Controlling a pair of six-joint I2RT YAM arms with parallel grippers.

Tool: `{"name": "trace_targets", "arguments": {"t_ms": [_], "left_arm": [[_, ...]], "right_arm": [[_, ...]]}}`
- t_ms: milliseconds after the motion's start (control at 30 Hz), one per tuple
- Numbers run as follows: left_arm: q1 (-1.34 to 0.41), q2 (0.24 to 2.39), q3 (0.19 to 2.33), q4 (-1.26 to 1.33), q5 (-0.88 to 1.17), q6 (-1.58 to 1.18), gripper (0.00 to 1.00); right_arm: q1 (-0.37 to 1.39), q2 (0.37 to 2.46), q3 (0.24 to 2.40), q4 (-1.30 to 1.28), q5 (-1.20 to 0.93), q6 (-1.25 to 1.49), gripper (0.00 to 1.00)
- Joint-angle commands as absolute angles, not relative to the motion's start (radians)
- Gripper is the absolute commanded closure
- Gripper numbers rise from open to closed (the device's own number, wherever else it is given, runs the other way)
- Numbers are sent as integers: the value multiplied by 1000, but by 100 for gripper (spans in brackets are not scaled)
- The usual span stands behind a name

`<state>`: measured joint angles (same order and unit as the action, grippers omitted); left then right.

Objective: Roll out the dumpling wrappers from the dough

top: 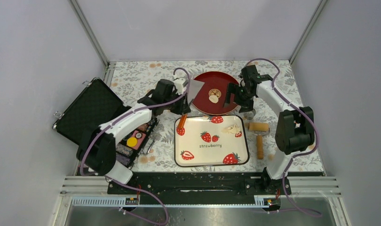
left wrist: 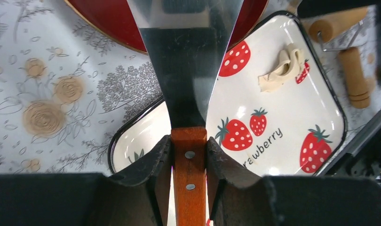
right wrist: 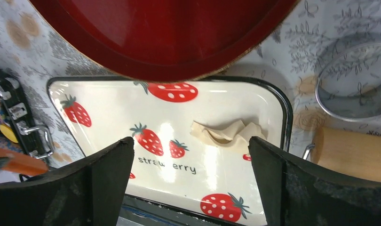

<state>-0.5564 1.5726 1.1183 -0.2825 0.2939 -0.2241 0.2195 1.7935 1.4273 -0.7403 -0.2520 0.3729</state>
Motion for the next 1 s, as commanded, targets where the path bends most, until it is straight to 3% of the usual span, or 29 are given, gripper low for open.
{"name": "trace_targets", "arguments": {"t_ms": [0, 333, 700, 967], "left_arm": [[-511, 1421, 1016, -146, 349, -270, 100], [-459, 1197, 800, -245, 195, -318, 95], [-459, 1258, 692, -360, 66, -365, 87], [-459, 1273, 681, -354, 42, -371, 58]], "right_arm": [[215, 1696, 1347, -718, -230, 335, 1], [215, 1480, 1092, -682, -165, 322, 0], [213, 1260, 848, -643, -106, 361, 0], [213, 1105, 754, -644, -51, 367, 1]]}}
